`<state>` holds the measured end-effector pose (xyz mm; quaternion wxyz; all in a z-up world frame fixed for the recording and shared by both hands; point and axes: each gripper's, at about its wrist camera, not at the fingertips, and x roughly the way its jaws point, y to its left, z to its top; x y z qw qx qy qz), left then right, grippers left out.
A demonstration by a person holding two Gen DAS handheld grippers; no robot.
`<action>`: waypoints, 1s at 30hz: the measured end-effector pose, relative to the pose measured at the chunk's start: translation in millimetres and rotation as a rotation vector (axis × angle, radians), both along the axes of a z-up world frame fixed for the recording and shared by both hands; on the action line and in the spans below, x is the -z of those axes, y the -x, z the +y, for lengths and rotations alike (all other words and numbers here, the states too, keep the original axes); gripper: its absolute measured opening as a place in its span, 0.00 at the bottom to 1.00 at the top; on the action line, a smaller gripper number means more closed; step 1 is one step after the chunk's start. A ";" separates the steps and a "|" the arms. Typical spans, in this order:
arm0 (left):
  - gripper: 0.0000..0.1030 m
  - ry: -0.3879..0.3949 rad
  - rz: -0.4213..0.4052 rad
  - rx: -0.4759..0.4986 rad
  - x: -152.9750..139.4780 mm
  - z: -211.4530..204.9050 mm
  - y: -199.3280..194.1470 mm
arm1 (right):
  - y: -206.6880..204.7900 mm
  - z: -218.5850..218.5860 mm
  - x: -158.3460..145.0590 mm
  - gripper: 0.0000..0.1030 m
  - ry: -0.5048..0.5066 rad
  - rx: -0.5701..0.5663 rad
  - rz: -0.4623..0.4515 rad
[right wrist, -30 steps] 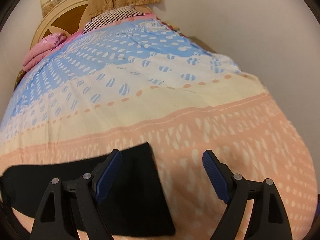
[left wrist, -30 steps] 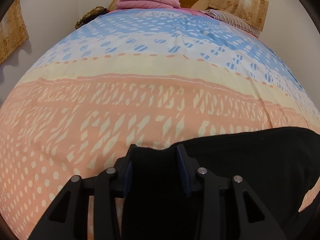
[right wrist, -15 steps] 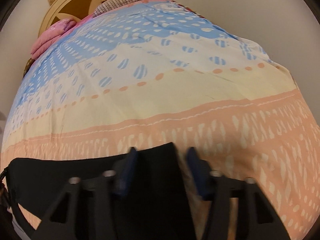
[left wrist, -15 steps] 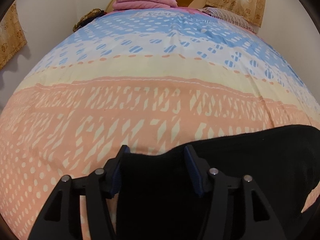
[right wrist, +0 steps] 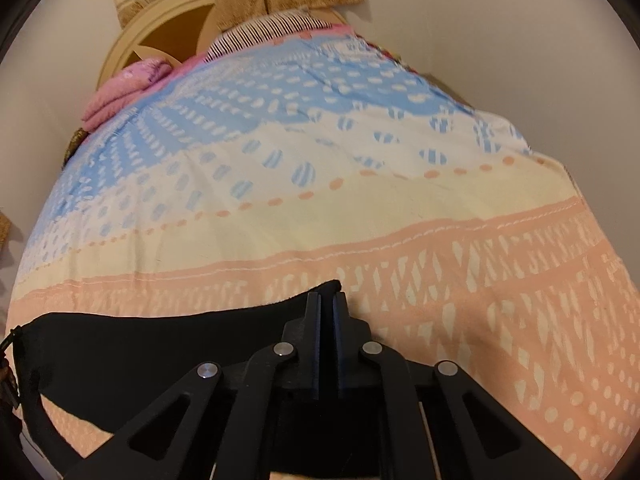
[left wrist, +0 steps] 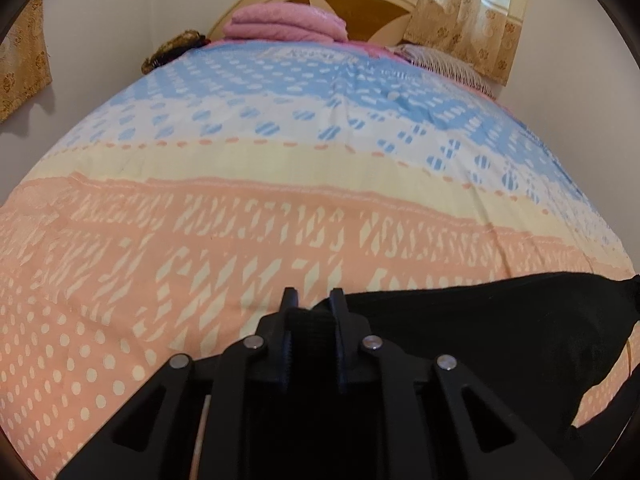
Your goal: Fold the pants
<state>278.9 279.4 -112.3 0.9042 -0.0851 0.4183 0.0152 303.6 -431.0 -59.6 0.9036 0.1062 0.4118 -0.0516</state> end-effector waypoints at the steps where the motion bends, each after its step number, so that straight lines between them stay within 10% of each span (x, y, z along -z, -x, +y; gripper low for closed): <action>1: 0.16 0.001 -0.006 0.002 -1.7 1.5 2.7 | 5.6 2.6 -4.9 0.05 0.009 -0.007 -0.017; 30: 0.15 0.151 -0.336 0.119 -49.3 20.3 94.2 | 185.7 -6.6 -62.4 0.04 -0.019 -0.049 -0.422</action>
